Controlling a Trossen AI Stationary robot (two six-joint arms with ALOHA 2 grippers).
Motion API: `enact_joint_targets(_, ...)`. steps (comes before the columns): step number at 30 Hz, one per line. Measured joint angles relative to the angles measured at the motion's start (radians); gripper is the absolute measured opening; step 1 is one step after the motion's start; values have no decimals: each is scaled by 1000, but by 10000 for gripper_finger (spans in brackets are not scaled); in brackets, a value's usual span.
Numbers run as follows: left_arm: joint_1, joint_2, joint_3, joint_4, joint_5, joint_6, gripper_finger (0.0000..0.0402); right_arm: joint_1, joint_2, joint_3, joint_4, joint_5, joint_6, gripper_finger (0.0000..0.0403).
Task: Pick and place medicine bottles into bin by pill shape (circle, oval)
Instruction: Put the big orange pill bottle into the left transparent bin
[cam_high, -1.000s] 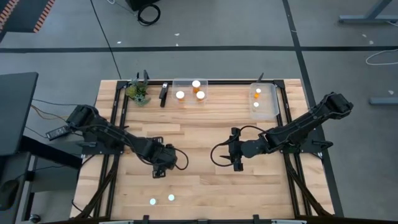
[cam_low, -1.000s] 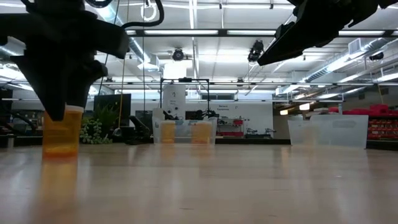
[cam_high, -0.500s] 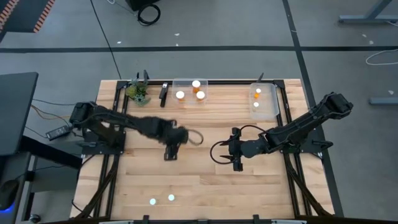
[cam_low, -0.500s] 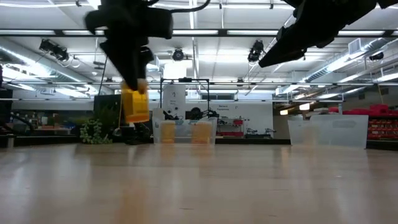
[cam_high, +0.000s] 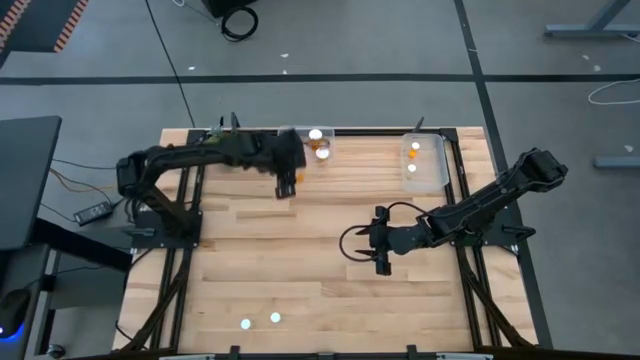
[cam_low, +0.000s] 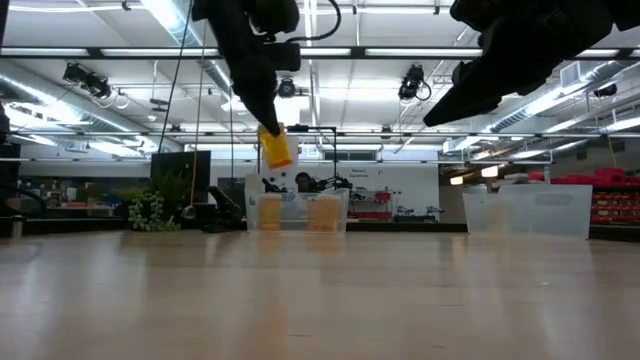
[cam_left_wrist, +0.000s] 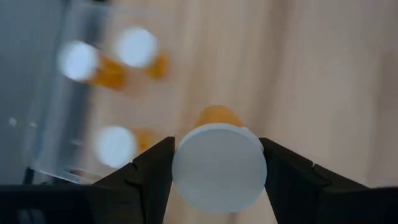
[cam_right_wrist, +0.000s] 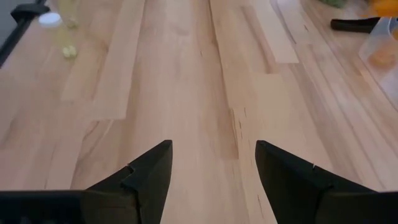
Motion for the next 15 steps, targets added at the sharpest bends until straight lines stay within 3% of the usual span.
enact_joint_targets(15,289,8,12,410,3,223,220,0,0,-3,21,82,49,236)
